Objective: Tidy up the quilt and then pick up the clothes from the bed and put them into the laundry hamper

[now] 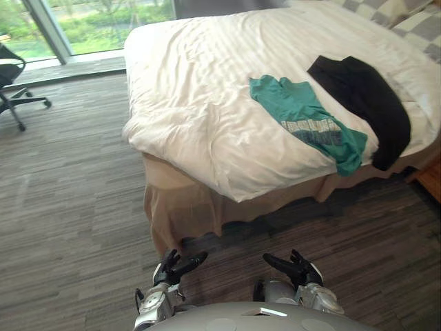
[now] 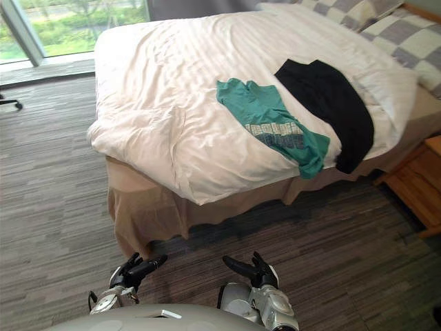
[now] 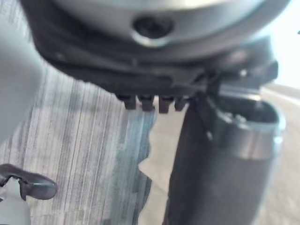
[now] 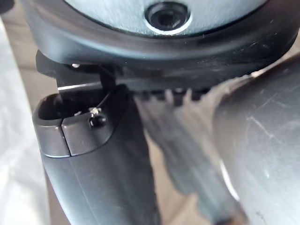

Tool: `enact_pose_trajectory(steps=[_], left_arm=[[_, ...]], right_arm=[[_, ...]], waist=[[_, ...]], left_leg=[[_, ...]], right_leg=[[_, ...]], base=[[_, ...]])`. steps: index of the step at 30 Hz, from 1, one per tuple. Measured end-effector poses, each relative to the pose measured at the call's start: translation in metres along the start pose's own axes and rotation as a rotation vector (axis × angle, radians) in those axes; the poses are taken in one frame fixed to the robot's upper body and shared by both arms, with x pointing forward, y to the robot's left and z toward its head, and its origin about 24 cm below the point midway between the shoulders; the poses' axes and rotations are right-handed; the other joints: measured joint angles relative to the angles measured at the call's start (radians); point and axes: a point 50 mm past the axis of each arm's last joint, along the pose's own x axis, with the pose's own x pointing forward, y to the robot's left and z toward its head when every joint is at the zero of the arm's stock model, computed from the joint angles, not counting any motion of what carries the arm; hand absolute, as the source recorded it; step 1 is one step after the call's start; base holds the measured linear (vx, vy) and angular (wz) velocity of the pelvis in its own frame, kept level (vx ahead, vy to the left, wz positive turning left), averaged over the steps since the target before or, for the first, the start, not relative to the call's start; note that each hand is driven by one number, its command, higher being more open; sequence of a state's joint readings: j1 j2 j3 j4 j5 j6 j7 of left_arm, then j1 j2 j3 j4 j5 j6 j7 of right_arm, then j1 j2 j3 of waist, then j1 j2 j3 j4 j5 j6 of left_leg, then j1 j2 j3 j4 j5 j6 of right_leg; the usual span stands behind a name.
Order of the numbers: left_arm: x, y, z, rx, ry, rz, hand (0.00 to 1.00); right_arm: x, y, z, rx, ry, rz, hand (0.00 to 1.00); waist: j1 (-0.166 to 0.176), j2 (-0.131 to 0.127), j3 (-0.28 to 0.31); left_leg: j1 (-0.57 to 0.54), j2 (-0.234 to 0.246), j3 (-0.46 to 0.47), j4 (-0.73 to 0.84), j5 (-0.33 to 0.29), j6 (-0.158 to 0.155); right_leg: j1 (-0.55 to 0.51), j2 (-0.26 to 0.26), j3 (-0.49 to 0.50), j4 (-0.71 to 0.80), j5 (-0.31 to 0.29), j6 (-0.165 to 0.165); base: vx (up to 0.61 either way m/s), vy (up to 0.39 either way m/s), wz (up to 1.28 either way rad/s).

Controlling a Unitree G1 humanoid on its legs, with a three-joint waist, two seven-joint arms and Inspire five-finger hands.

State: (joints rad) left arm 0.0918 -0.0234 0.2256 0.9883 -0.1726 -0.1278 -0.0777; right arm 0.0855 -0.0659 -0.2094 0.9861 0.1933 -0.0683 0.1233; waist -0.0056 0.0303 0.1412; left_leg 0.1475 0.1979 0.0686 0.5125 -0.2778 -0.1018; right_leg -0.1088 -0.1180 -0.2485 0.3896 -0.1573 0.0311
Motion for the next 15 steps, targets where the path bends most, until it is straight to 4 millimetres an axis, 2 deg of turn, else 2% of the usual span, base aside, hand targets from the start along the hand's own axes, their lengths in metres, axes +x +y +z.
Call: enact_pose_trajectory(steps=[1,3,5,6,7,8,9,11,12,15], left_arm=[[0.0,0.0,0.001,0.0,-0.006,0.0,1.0],[-0.002,0.0,0.003,0.003,-0.036,-0.006,1.0],[-0.004,0.0,0.003,0.001,-0.061,-0.009,1.0],[-0.004,0.001,0.003,0.01,-0.06,-0.012,1.0],[-0.004,0.002,0.002,0.033,-0.052,-0.016,1.0],[-0.004,0.004,0.0,0.041,-0.04,-0.013,1.0],[-0.005,0.01,-0.003,0.05,-0.024,0.002,1.0],[-0.005,0.013,-0.002,0.057,-0.022,0.008,1.0],[0.001,0.011,0.0,0.26,0.043,-0.06,1.0],[0.001,0.011,0.0,0.261,0.044,-0.06,1.0]], right_arm=[[-0.001,-0.001,-0.001,0.0,0.007,-0.004,1.0],[-0.002,-0.004,-0.006,-0.005,0.033,-0.009,1.0],[-0.002,-0.002,-0.007,-0.014,0.049,0.002,1.0],[-0.002,-0.002,-0.008,-0.019,0.058,0.001,1.0],[-0.002,-0.003,-0.008,-0.018,0.062,-0.001,1.0],[-0.002,-0.003,-0.01,-0.015,0.07,-0.002,1.0],[-0.003,-0.002,-0.014,-0.014,0.085,0.0,1.0],[-0.003,0.0,-0.017,-0.017,0.095,0.005,1.0],[-0.004,0.003,-0.023,0.037,0.068,-0.005,1.0],[-0.004,0.003,-0.023,0.037,0.068,-0.005,1.0]], waist=[[0.0,0.002,0.003],[0.003,0.0,0.003],[0.01,0.001,0.002],[0.016,0.0,0.002],[0.022,0.0,0.002],[0.028,-0.006,0.001],[0.026,-0.014,-0.015],[0.028,-0.028,-0.021],[0.024,-0.054,-0.021],[0.025,-0.054,-0.021]], left_leg=[[-0.023,0.022,0.031,0.051,0.005,0.001],[-0.066,0.06,0.151,0.108,-0.004,-0.007],[-0.078,0.046,0.213,0.012,-0.012,0.004],[-0.083,0.02,0.222,-0.092,-0.005,0.01],[-0.085,-0.009,0.221,-0.2,0.027,0.008],[-0.067,-0.018,0.226,-0.228,0.041,0.0],[-0.047,-0.042,0.232,-0.287,0.069,0.006],[-0.038,-0.059,0.237,-0.328,0.08,0.011],[0.023,-0.189,0.178,-0.533,0.196,0.079],[0.023,-0.188,0.178,-0.533,0.196,0.079]], right_leg=[[0.032,0.001,-0.023,-0.026,0.0,0.0],[0.116,0.007,-0.084,-0.097,0.001,0.002],[0.152,0.018,-0.105,-0.151,0.006,0.013],[0.16,0.021,-0.11,-0.171,0.013,0.015],[0.162,0.021,-0.11,-0.179,0.022,0.014],[0.161,0.018,-0.106,-0.182,0.026,0.019],[0.167,0.014,-0.102,-0.211,0.043,0.023],[0.181,0.014,-0.104,-0.27,0.077,0.022],[0.232,-0.049,-0.102,-0.404,0.178,0.069],[0.232,-0.049,-0.102,-0.404,0.178,0.069]], base=[[0.16,-0.312,0.91],[0.1,-0.232,0.84],[0.07,-0.115,0.41],[0.11,-0.026,0.09],[0.11,0.027,-0.05],[0.15,0.049,-0.07],[0.17,0.057,-0.08],[0.16,0.073,-0.01],[0.05,0.04,0.0],[0.0,0.0,0.0]])
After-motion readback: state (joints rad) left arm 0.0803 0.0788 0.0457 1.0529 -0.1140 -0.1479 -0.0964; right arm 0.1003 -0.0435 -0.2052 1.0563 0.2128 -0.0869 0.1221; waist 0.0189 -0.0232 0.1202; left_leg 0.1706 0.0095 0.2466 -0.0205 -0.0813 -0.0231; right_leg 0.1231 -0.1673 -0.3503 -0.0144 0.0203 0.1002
